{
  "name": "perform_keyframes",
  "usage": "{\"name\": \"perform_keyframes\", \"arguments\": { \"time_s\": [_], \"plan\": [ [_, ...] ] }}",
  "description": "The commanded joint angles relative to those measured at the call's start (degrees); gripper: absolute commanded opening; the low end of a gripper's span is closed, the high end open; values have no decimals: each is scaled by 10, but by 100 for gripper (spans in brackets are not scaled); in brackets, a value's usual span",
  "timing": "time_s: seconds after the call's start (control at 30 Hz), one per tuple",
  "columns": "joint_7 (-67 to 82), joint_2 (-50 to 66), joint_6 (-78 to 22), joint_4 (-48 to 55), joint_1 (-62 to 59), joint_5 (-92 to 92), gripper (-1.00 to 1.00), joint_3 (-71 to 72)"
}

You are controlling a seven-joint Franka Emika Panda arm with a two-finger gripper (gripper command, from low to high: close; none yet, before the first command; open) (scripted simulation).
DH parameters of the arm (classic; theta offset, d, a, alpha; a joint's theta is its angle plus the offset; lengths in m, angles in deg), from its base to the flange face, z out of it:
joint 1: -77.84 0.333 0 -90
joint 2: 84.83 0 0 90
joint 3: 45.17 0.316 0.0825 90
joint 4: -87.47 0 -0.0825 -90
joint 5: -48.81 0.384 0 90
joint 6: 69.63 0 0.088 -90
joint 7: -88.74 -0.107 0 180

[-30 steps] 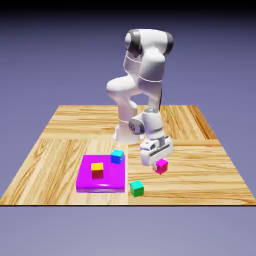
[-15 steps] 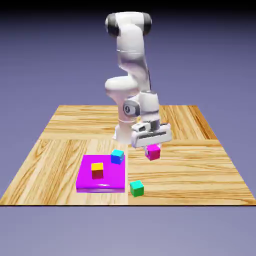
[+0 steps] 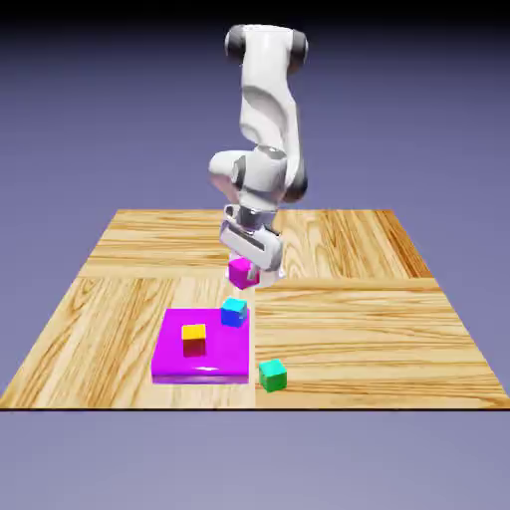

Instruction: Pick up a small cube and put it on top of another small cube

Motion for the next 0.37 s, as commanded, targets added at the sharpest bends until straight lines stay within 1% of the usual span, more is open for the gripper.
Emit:
{"name": "perform_keyframes", "arguments": {
  "time_s": [0.0,0.2,0.23,0.27,0.3,0.33],
  "plan": [
    [-12,21,21,1,-20,-17,-100,13],
    [-86,145,151,4,-141,-119,-100,88],
    [-91,153,159,4,-149,-126,-100,93],
    [-91,153,159,4,-149,-126,100,93],
    [-91,153,159,4,-149,-126,100,93],
    [-79,133,138,3,-129,-109,100,80]
  ]
}}
